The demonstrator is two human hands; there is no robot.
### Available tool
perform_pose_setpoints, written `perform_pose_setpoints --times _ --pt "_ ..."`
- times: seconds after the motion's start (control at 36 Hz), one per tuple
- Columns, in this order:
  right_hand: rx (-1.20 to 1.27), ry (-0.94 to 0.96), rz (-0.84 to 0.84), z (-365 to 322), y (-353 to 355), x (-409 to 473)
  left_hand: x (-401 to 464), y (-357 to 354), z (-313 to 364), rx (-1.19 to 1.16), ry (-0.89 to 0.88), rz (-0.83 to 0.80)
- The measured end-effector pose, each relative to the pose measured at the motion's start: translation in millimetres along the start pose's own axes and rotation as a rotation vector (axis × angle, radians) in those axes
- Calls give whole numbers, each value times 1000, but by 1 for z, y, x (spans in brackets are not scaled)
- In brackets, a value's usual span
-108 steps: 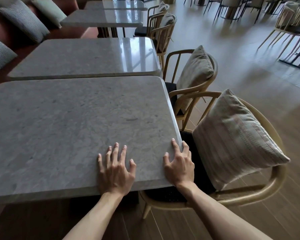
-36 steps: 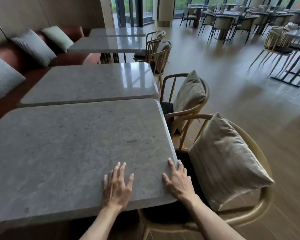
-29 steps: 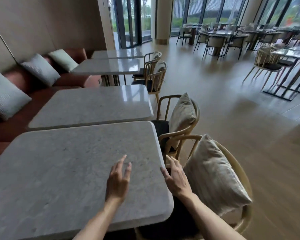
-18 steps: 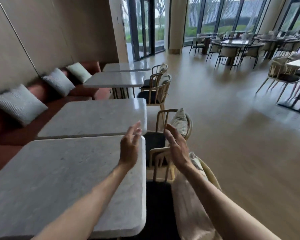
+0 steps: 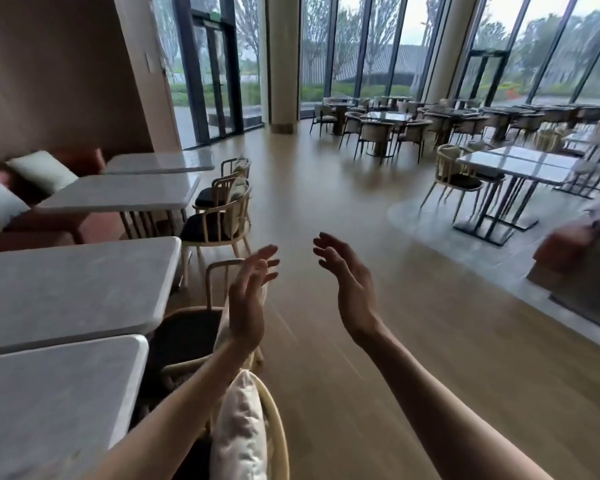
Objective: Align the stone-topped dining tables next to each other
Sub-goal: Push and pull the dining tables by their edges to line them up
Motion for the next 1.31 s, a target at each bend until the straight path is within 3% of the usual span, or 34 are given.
perform_pose_setpoints --times 0.14,0.31,0.53,0.75,0.97,1.11,1.31 --pt "-31 15 16 46 53 79 20 -121 -52 -131 7 -33" --pt "-32 -17 31 101 94 210 69 -244 -121 -194 94 55" --pt "-38 38 29 130 132 367 183 -365 -145 -208 47 48" --pt "145 69 57 198 143 521 289 -461 -207 -164 -36 43" --pt "300 -75 -67 307 81 689 423 -502 -295 -2 -12 240" --pt "351 -168 -221 352 0 761 502 -488 -325 84 38 402" --pt "375 -120 -448 419 -123 839 618 -453 -388 113 -10 556"
Point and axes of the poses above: each hand's wrist, its own x-axis towards the middle knuckle, its own y-axis out of the back of the hand, z = x × y, the point moved 1 cm from there along x, towards the middle knuckle, and after that the axes turned 14 degrees about z, right-handed, at the moved point
